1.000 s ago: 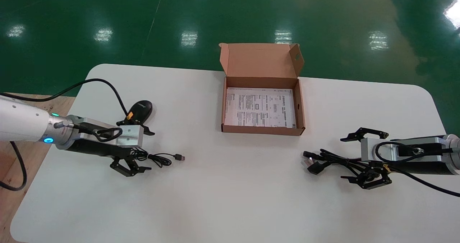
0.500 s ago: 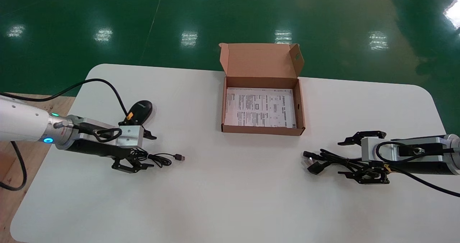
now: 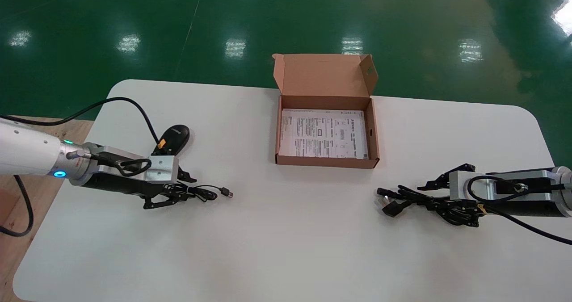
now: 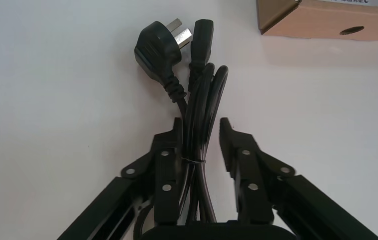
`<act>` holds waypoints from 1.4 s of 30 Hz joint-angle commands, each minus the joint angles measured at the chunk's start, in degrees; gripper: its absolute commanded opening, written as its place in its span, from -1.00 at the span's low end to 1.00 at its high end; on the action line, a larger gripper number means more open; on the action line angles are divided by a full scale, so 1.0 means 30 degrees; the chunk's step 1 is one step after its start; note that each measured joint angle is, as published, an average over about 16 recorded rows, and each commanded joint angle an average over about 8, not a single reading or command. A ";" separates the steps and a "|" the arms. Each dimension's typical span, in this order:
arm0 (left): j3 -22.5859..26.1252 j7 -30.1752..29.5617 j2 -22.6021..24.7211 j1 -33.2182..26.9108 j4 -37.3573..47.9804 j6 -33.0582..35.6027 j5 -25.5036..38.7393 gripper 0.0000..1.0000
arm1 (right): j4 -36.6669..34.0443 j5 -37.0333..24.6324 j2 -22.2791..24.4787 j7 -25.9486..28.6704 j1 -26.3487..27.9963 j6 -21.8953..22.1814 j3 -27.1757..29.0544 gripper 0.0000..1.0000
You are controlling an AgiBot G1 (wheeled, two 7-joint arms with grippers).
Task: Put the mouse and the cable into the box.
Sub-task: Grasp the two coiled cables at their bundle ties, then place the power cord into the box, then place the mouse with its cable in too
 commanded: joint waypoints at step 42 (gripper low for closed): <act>-0.4248 0.5784 -0.1578 -0.6382 -0.6985 -0.1062 -0.5445 -1.00 | 0.0057 0.0983 -0.6588 -0.3449 0.2064 0.6941 0.0999 -1.00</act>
